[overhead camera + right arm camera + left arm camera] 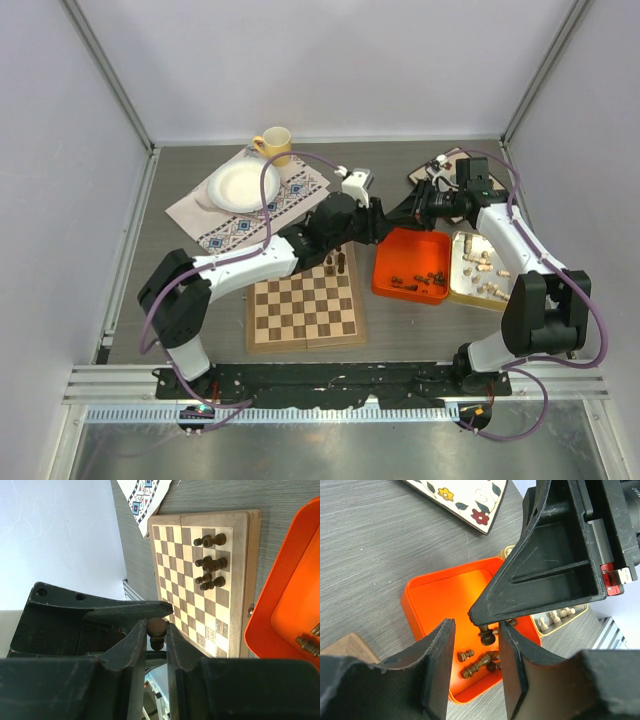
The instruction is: Set up the chess pieces on the board
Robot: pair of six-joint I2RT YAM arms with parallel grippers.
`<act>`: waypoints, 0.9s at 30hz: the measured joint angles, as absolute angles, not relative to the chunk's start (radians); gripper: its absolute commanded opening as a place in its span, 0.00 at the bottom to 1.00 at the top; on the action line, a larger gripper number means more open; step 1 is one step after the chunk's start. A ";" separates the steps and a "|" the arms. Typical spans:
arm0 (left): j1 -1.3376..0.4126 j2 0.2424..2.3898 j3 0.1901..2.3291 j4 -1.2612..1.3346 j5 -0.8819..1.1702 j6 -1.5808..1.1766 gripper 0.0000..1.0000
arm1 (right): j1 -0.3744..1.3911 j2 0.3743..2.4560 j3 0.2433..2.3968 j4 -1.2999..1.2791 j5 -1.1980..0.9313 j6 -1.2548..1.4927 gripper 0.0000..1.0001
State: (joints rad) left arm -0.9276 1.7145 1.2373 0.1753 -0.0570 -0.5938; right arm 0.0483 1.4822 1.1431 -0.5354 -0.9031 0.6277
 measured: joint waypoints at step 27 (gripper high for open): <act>-0.790 1.514 1.050 0.084 0.232 -0.405 0.01 | 0.044 1.480 1.156 -0.608 -0.966 0.242 0.63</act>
State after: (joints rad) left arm -0.7902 1.5135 1.0500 0.0837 0.2321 -0.4053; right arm 0.0437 1.4796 1.1561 -0.6083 -0.9661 0.2417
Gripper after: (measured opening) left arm 0.109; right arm 0.608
